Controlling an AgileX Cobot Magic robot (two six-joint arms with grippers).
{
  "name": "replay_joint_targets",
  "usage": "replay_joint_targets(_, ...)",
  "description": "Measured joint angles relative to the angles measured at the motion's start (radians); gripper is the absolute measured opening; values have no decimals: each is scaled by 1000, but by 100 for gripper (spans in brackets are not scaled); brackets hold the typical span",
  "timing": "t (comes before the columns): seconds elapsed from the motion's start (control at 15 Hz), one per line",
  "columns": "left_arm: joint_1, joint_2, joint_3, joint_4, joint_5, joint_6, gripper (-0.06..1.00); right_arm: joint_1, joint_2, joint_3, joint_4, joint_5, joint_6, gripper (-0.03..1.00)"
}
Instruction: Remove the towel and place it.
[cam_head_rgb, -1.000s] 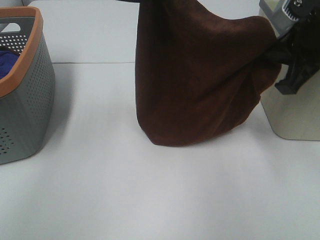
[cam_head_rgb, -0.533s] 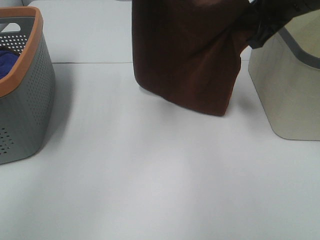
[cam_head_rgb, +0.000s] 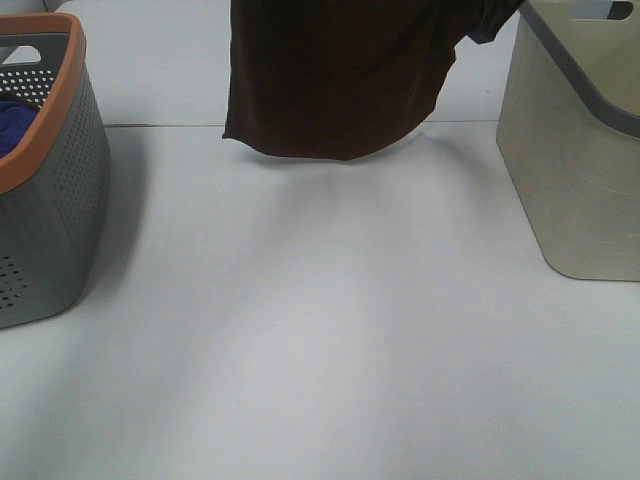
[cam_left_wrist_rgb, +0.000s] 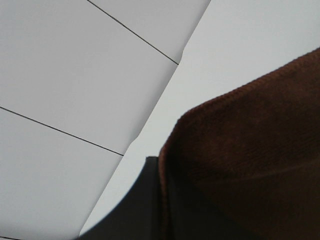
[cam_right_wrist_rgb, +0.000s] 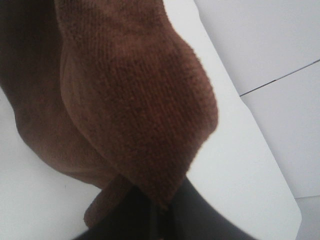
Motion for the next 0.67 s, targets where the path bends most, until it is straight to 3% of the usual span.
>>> replay_joint_targets(0.13, 15, 23, 0, 5, -39, -29, 0, 0, 13, 0, 0, -9, -39, 2)
replay_joint_targets(0.27, 36, 50, 0, 9, -116, -69, 0, 0, 33, -18, -1, -77, -91, 2)
replay_joint_targets(0.33, 49, 82, 0, 18, -201, -78, 0, 0, 87, -85, -1, -122, -104, 2)
replay_joint_targets(0.67, 103, 148, 0, 26, -437, -77, 0, 1, 231, -314, 18, -125, -104, 2)
